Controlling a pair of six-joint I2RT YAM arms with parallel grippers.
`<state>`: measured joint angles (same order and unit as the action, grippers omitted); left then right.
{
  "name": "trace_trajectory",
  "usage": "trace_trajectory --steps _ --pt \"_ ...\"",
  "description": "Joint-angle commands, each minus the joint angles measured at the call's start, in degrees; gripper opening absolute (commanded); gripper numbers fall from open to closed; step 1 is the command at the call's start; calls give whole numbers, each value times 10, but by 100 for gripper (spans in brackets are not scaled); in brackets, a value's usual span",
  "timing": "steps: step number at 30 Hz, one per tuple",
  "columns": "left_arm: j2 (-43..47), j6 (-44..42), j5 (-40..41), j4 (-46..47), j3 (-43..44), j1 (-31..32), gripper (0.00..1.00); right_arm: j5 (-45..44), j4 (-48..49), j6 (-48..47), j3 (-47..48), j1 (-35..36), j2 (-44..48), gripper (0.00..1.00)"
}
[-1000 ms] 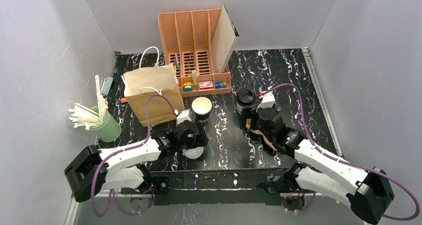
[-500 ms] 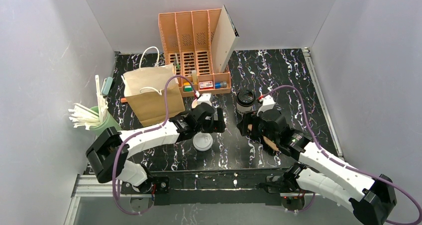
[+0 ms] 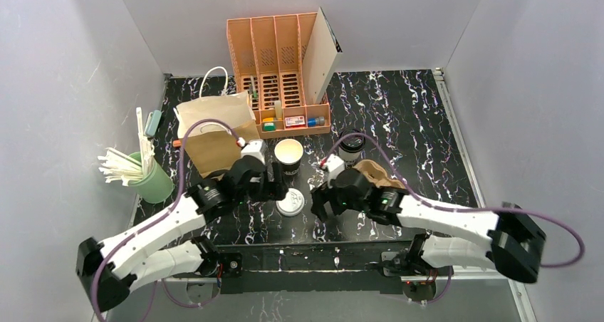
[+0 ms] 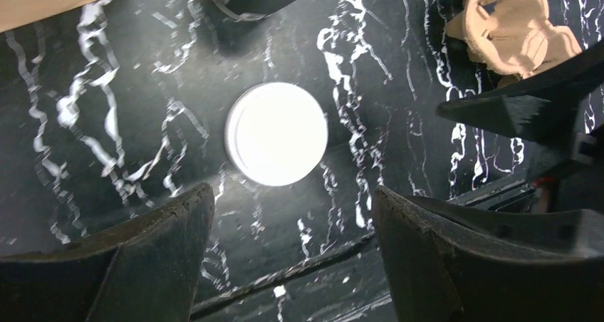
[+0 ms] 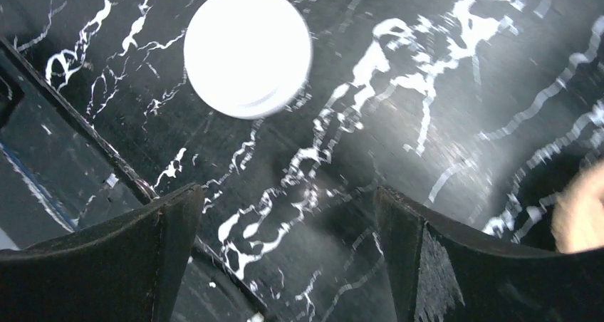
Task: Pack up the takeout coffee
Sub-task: Move the cup lid to the center of the board, then pick up the cup lid.
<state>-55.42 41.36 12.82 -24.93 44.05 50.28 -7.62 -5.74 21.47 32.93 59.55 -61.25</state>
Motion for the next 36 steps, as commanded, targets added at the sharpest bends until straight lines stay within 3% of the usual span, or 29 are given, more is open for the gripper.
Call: trace_trajectory --steps 1,5,9,21,36 --pt "80 9 -5 -104 -33 -39 78 -49 78 -79 69 60 -96 98" --pt "116 -3 -82 -81 -65 -124 79 -42 90 -117 118 67 -185 98" --pt "117 -3 -118 -62 -78 -163 80 -20 70 -141 173 67 -256 98" --pt "134 -1 -95 -82 -77 -219 86 27 29 -158 247 67 -351 98" --pt "127 -5 -95 -78 -77 -228 86 -16 -11 -171 276 72 -381 98"
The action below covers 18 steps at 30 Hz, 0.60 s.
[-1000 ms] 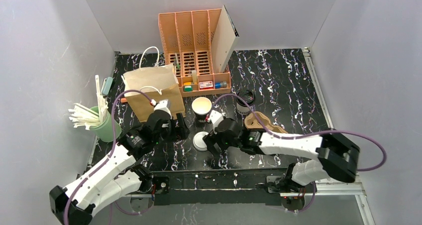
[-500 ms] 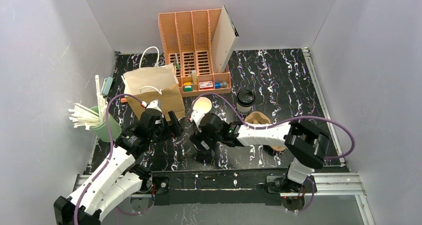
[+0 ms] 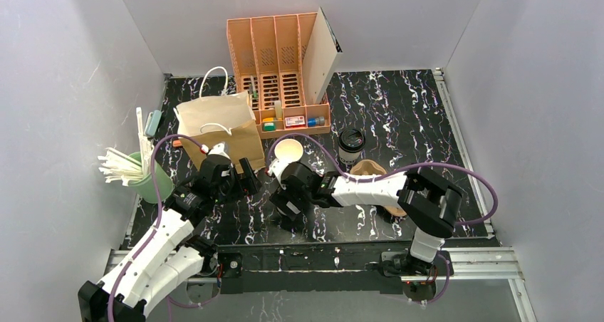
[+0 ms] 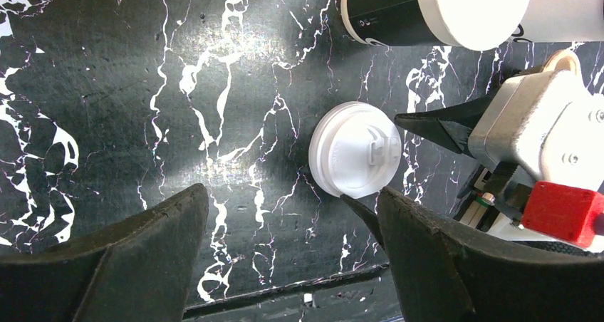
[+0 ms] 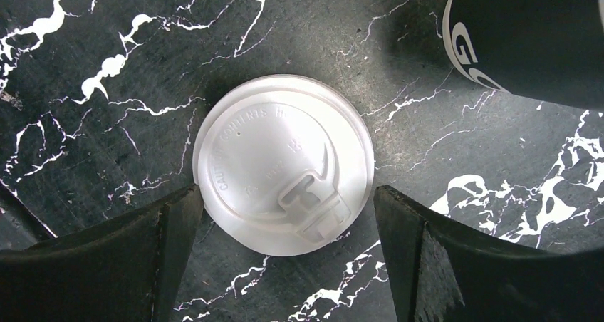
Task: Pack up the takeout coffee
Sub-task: Pick up the cup lid.
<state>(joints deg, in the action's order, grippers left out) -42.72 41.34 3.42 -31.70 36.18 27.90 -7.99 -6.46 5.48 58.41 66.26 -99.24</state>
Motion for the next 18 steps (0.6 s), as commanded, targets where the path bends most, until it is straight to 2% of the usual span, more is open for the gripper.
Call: trace_trajectory --steps 1,7,12,18 --pt "0 -4 -2 -9 1 -4 86 -12 -3 -11 22 5 -2 98" --pt "0 -5 -6 -7 -1 -5 86 -9 -2 -11 28 9 -14 95" --pt "-6 -7 -13 0 -4 -5 86 -15 7 1 16 9 20 86" --pt "-14 -12 -54 25 -13 -5 85 -24 7 28 -7 9 67 84"
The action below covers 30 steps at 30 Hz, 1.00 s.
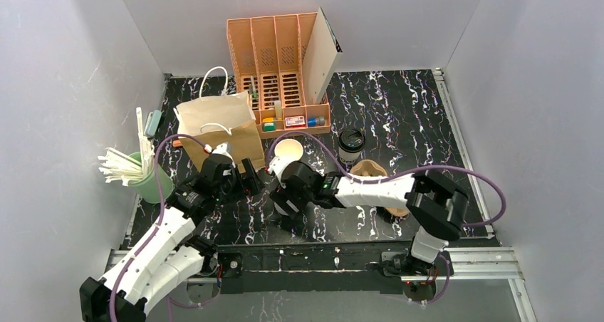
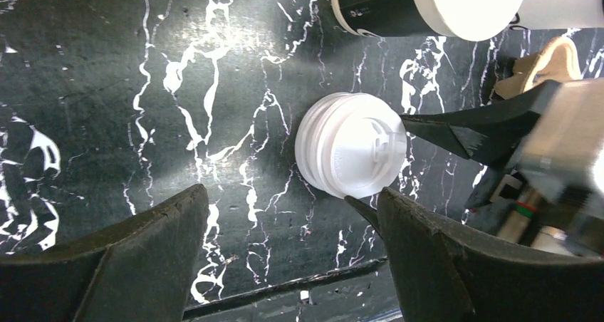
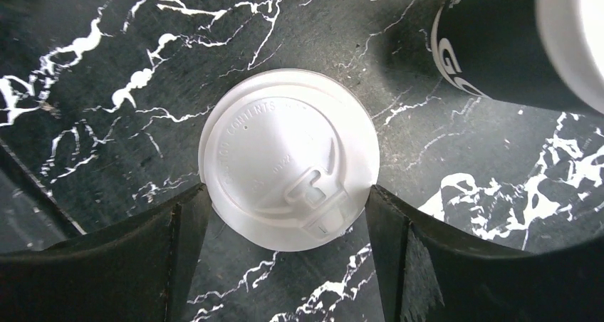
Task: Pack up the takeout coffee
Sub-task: Pick up the cup lid.
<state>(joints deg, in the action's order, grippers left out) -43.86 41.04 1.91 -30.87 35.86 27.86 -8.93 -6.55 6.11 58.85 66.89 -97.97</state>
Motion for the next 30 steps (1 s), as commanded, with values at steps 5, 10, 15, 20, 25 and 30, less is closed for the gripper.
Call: trace_trajectory --steps 5,10,15,20,25,30 --pt "-5 -4 -99 50 -26 -4 84 -20 8 56 -45 -8 105 84" --pt "-26 7 -147 92 -41 -4 80 -2 -5 94 -72 -49 177 83" --pt "-38 1 -141 105 -34 -1 78 17 -44 105 -58 -102 235 81" --pt "-85 -8 -52 111 28 87 78 23 -94 100 -14 -150 250 81" --pt "-151 -24 68 88 132 183 79 27 -123 98 19 -198 245 80" --pt "-171 -62 107 52 226 188 79 50 -132 99 43 -230 240 79"
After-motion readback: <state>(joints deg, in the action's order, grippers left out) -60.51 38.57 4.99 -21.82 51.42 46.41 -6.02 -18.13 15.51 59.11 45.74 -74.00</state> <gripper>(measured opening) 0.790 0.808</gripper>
